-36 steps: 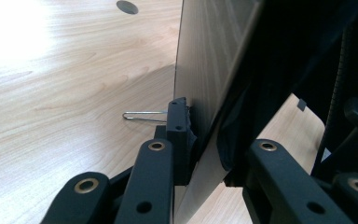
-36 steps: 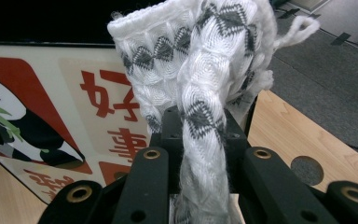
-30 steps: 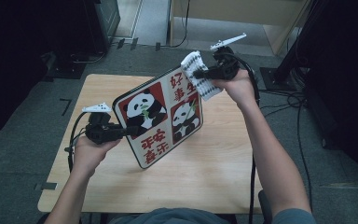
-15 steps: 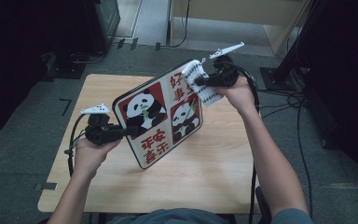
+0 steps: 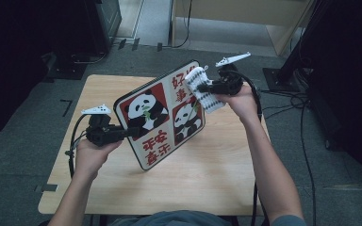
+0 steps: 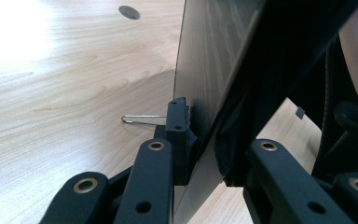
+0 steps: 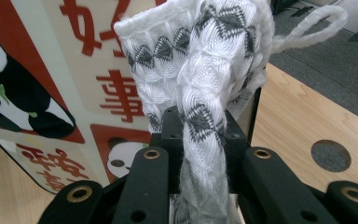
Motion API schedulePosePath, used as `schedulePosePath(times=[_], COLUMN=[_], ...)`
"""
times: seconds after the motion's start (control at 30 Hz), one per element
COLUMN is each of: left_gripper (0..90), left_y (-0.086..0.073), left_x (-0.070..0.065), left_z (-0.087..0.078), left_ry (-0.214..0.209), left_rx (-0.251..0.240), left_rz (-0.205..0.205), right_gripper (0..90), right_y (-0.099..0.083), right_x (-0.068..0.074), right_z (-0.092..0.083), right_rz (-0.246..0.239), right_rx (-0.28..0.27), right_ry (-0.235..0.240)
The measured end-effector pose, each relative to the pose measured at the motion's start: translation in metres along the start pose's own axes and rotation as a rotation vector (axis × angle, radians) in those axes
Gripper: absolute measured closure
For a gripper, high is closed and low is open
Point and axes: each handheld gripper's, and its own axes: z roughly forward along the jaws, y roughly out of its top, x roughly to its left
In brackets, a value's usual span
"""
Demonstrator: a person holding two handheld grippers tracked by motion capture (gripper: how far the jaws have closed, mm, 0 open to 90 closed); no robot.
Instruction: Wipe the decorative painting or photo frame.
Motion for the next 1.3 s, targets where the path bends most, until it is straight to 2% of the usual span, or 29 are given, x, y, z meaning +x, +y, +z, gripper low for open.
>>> schedulePosePath(times=[0.1,0.27,0.63,1.07,1.3], left_gripper=[77.7,77.9,77.9,78.1,78.0], left_y=[0.000,0.000,-0.001,-0.002,-0.003], left_x=[0.000,-0.001,-0.001,-0.003,-0.003], left_z=[0.000,0.000,0.000,0.000,0.000], left_ry=[0.000,0.005,0.002,0.009,0.012], left_rx=[0.001,0.004,-0.003,-0.009,-0.011], left_rz=[0.004,0.010,0.009,0.028,0.021], right_gripper=[78.5,78.5,78.3,78.2,78.1], right_y=[-0.005,-0.011,-0.025,-0.038,-0.044], right_x=[0.000,-0.001,-0.004,-0.003,-0.003], right_z=[0.003,0.008,0.014,0.022,0.025], right_rz=[0.007,-0.004,0.034,0.040,0.044], right_rx=[0.004,0.029,0.038,0.063,0.082], right_ry=[0.004,-0.015,0.012,0.011,0.011])
